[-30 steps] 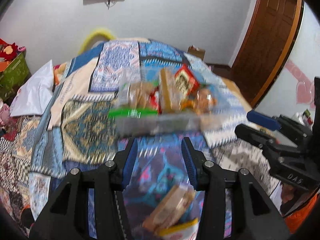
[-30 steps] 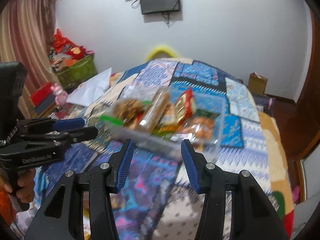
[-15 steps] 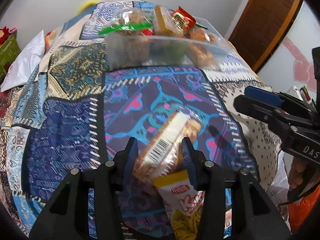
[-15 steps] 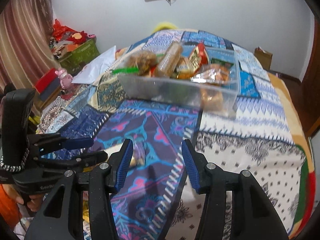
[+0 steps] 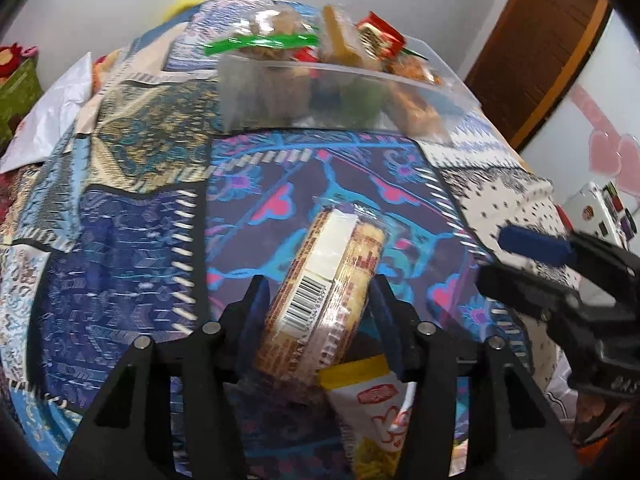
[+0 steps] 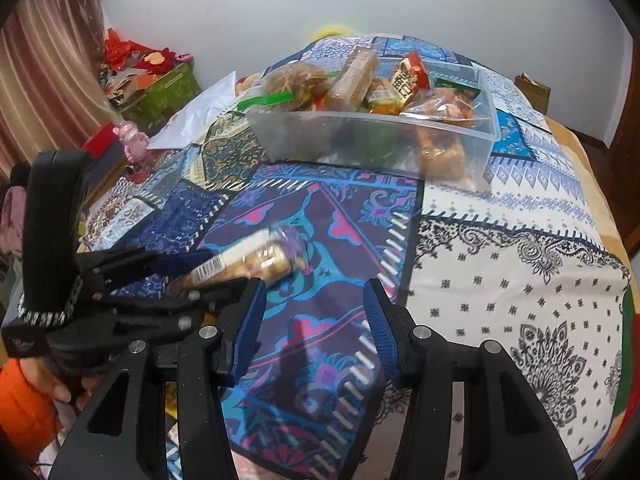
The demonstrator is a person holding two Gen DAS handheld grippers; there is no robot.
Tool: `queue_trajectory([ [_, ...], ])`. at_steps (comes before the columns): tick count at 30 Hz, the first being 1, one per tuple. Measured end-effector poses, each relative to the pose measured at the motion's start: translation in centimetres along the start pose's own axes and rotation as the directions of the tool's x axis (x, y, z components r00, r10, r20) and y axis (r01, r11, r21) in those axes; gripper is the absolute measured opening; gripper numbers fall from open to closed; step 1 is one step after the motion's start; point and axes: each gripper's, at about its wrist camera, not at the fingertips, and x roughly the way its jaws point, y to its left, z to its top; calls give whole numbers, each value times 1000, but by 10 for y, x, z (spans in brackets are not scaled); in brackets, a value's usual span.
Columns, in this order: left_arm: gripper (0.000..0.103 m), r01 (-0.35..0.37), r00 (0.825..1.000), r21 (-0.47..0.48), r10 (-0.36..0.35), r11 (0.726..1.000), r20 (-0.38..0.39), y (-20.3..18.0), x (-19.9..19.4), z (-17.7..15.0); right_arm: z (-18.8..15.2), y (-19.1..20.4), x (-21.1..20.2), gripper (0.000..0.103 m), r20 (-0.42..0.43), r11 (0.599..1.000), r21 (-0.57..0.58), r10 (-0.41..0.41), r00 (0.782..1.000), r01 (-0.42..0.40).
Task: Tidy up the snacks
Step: 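Grasp the biscuit roll with the left tool while the right grasps the yellow KAKA bag, then place the biscuit roll into the box with left tool while right drops the KAKA bag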
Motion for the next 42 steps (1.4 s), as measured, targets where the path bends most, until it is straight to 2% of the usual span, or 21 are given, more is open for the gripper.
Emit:
queue_trajectory([
  [4,46,-26,1000,-47,27,999,11,21,-10,-3,-4,12,2,47,-18,1000,-4,24,1000,-24],
  [8,46,-38,999,-84,40,996,17,40,-21,-16,-8,33,6,58,-28,998,-35,42,999,-43],
  [10,45,-33,999,-98,36,995,20,47,-28,-25,-11,47,8,60,-34,997,-59,52,998,-54],
  [17,44,-39,999,-94,41,995,18,51,-42,-49,-22,75,29,60,-99,992,-113,51,994,-62],
  [21,45,-62,998,-63,62,996,5,47,-39,-54,-31,77,40,62,-116,991,-136,2,993,-17],
  [24,45,-69,998,-69,68,995,-14,47,-31,-54,-34,72,41,62,-129,992,-122,12,992,-28],
  [27,45,-69,998,-86,68,994,-12,48,-24,-51,-36,70,40,58,-122,992,-125,8,993,-23],
  [28,45,-66,998,-93,66,993,-6,49,-23,-50,-37,70,38,53,-117,992,-128,2,993,-17],
  [29,45,-66,998,-97,66,993,-2,49,-23,-50,-37,70,38,42,-111,991,-132,-5,994,-10],
  [35,45,-66,997,-90,69,994,26,46,-28,-47,-33,63,30,40,-90,993,-122,-8,996,-3],
  [42,45,-53,994,-88,60,995,86,39,-46,-29,-18,52,19,40,-40,994,-109,-26,999,22],
])
